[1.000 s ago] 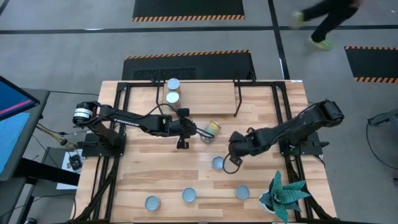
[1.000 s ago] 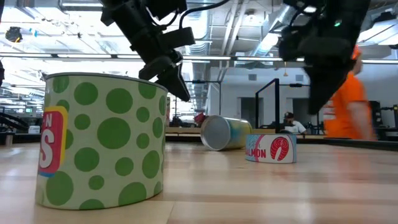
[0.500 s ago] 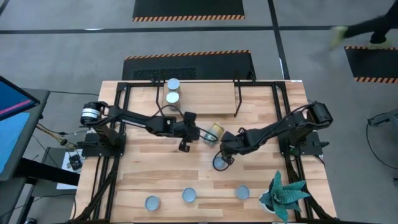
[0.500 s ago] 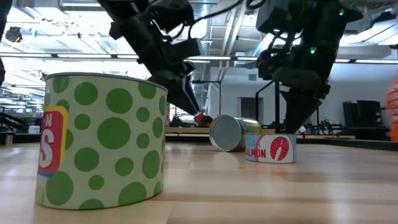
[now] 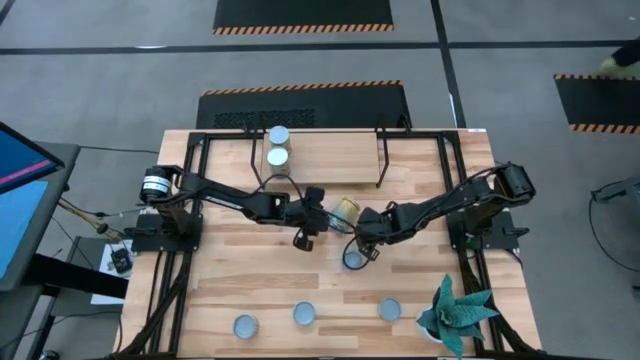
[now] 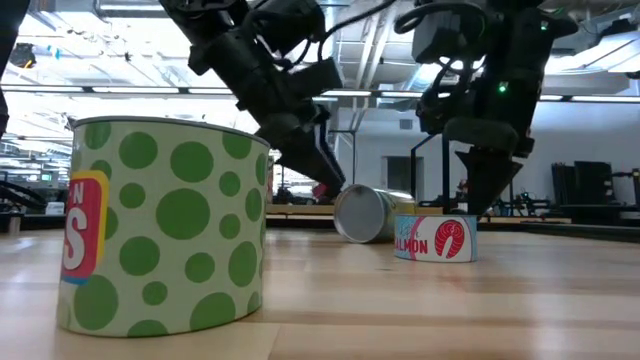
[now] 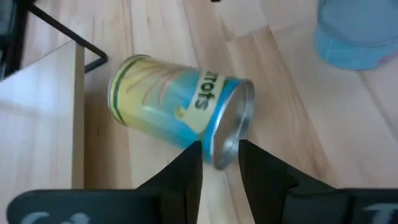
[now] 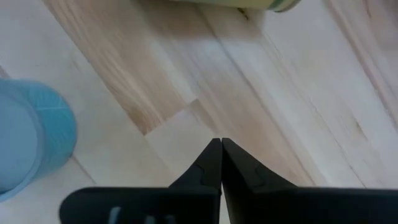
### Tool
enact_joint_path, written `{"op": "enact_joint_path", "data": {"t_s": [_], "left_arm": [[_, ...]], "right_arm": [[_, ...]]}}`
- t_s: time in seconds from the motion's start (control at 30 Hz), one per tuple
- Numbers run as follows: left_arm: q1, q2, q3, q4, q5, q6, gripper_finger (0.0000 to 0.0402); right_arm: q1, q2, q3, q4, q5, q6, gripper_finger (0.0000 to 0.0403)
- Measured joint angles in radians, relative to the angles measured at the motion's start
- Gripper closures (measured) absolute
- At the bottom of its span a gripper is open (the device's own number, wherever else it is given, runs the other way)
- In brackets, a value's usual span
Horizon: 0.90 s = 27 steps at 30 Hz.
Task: Pick and place cans onto a shelf
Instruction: Put the canned carrots on the shelf
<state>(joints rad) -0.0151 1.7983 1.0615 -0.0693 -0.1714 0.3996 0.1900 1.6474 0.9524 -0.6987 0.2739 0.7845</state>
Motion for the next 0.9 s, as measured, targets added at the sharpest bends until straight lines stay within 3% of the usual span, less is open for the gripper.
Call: {"op": "enact_joint_path", "data": {"t_s": [0.47,0.73,0.9], "left_arm": [[0.003,0.055,0.005,0.052,-0.110,0.006,0.0305],[0.003,0.054,0.005,0.069,-0.198,-0.014,0.0305],[0.003,0.054,0.005,0.057,-0.278,-0.104,0.0305]], "right_arm": [[-0.004,0.000,0.000,0.018,-0.018,0.004,0.0376],[0.009,0.000,0.000,-0.194,0.011,0.129,0.0380],[0.042,0.000,0.000,-0.146,0.033,0.024,0.0368]]}}
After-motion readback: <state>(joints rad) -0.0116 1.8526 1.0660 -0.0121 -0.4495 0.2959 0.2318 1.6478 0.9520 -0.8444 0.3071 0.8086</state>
